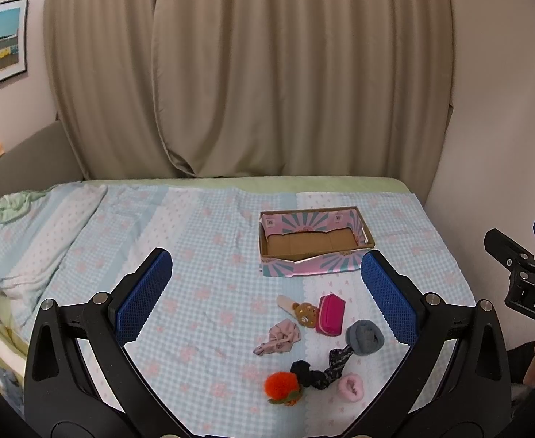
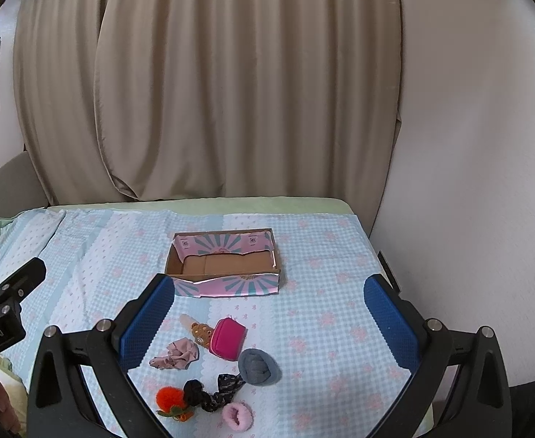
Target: Organize soft objects
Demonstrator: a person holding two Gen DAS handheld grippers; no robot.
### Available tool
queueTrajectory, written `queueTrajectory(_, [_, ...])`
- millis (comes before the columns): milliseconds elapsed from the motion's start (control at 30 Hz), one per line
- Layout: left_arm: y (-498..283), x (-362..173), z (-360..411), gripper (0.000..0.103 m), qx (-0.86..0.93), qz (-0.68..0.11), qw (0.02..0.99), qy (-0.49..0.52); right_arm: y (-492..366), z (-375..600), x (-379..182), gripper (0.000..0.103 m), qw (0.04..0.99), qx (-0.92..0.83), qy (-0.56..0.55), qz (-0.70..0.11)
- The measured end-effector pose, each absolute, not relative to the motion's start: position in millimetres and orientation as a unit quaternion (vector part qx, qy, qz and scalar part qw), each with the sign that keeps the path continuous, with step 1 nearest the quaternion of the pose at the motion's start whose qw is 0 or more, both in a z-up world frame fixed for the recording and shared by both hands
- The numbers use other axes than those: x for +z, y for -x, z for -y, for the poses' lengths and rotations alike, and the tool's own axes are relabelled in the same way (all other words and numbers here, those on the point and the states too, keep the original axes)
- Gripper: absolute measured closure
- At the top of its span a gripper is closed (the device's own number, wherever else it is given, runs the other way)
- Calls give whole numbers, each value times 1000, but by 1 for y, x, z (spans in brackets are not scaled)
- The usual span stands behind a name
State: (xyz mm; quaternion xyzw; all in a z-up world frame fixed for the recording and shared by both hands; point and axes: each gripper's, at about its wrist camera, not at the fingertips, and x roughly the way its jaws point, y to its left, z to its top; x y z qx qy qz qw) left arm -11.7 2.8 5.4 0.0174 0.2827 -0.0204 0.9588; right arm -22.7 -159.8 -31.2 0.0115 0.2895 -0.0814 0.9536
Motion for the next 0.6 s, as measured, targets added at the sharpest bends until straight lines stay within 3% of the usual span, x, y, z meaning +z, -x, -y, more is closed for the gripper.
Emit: queueTrajectory(600, [30, 4, -8, 0, -24, -287, 957, -15, 32, 154, -36, 0, 955, -81, -8, -286])
